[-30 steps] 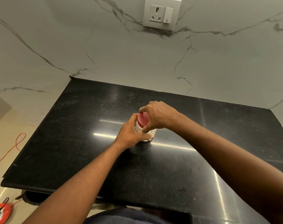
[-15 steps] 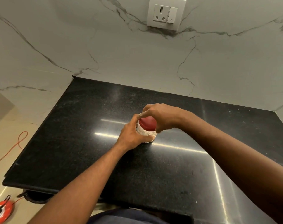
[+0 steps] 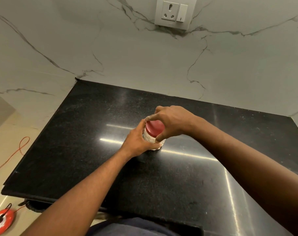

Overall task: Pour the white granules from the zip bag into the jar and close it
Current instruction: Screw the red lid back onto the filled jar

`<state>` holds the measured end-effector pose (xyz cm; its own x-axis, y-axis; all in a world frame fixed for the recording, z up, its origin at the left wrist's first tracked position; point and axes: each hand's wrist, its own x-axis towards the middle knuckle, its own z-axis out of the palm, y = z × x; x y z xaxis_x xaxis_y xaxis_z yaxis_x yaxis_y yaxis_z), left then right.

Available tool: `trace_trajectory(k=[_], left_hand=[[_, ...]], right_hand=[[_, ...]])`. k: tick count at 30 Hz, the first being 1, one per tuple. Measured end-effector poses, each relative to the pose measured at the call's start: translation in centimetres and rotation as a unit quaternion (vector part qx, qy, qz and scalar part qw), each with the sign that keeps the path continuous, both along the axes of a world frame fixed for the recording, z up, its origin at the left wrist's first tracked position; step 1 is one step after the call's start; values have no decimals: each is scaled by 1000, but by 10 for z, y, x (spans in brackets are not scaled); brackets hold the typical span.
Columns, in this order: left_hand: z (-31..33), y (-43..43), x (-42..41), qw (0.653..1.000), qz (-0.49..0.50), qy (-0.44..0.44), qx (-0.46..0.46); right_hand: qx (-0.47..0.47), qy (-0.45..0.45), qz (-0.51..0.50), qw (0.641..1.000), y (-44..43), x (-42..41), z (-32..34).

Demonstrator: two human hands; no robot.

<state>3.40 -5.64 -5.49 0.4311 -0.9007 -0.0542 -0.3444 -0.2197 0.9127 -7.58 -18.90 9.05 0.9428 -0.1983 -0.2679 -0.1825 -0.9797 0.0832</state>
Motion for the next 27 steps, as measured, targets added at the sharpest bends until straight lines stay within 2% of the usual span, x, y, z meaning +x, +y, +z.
trace_trajectory(k=[3, 9, 14, 19, 22, 27], left_hand=[[0, -1, 0, 1000, 3, -7, 4], [1, 1, -1, 1000, 17, -6, 9], [5, 3, -1, 1000, 11, 0, 13], [4, 2, -1, 1000, 9, -3, 19], [2, 1, 0, 1000, 7, -2, 19], [0, 0, 2, 1000, 3, -8, 16]], right_hand=[[-9, -4, -12, 1000, 0, 5, -4], [-13, -10, -120, 993, 10, 14, -15], [42, 14, -74, 996, 3, 10, -7], [21, -4, -52, 998, 3, 10, -10], [12, 0, -79, 997, 3, 11, -11], [-81, -28, -121, 989, 13, 17, -9]])
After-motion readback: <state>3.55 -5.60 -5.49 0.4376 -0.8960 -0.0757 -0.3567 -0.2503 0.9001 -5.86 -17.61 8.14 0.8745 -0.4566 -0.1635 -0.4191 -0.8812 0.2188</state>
